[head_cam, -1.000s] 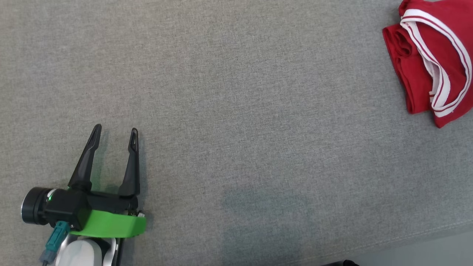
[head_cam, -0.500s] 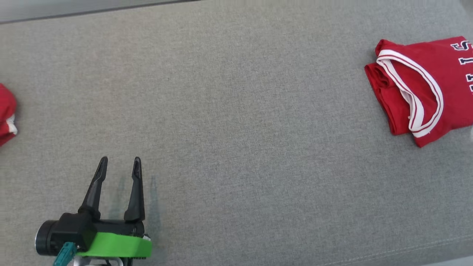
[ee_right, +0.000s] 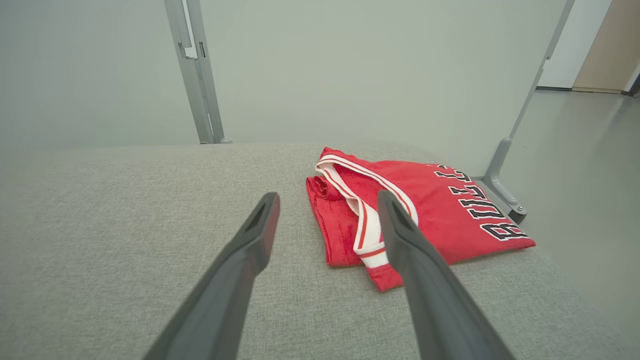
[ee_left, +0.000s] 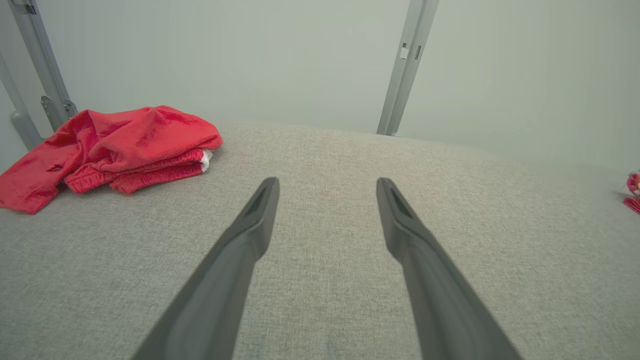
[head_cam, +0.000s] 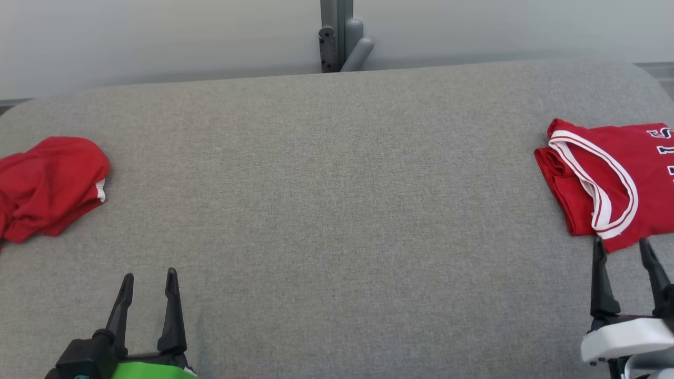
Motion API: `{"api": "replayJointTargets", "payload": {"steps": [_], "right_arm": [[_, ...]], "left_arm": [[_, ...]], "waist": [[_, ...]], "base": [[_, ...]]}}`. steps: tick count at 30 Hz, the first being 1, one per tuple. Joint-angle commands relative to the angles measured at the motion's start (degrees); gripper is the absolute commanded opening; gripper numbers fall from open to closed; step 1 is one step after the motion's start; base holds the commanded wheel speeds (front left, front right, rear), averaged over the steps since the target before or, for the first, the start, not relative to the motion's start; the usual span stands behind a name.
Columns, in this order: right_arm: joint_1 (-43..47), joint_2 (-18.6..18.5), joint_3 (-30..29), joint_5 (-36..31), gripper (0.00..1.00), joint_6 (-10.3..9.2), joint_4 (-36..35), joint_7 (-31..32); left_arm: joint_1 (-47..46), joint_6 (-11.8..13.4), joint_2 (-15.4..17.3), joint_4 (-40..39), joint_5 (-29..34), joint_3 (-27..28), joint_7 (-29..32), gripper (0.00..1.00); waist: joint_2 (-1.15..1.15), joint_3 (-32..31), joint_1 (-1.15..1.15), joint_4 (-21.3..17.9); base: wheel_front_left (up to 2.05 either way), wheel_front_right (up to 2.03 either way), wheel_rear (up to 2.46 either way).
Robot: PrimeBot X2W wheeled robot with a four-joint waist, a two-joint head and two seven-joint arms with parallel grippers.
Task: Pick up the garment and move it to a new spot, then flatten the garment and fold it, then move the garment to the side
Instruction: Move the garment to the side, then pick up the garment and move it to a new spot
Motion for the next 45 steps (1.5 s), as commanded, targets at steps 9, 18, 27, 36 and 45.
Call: {"api": "replayJointTargets", "payload": {"steps": [9,18,27,36,45], "right_arm": [[5.8,3.2,4.2,-0.4,1.0,-0.07,0.8,-0.1],[6.1,3.8,5.2,-0.2,1.0,-0.07,0.2,-0.1],[5.6,3.9,5.0,-0.6,1.0,-0.07,0.0,-0.1],[6.4,3.9,5.3,1.1,1.0,-0.07,0.7,-0.2],[4.6,3.9,10.0,1.4,1.0,-0.07,2.7,-0.1]], "left_arm": [[3.1,-0.1,0.1,3.9,-1.4,0.8,-0.2,1.0],[2.7,-0.2,0.1,4.6,-2.2,0.4,-0.2,1.0],[2.2,-0.2,0.1,4.6,-2.4,0.5,-0.2,1.0],[0.9,-0.2,0.1,5.0,-1.7,0.2,-0.2,1.0],[4.3,-0.1,0.1,5.4,-1.4,3.7,-0.2,1.0]], "waist": [[0.63,-5.4,0.0,2.2],[0.63,-6.0,0.0,2.2],[0.63,-5.4,0.0,2.8],[0.63,-5.6,0.0,13.6],[0.63,-7.7,0.0,26.8]], "base": [[0.0,0.0,0.0],[0.0,0.0,0.0],[0.0,0.0,0.0],[0.0,0.0,0.0],[0.0,0.0,0.0]]}}
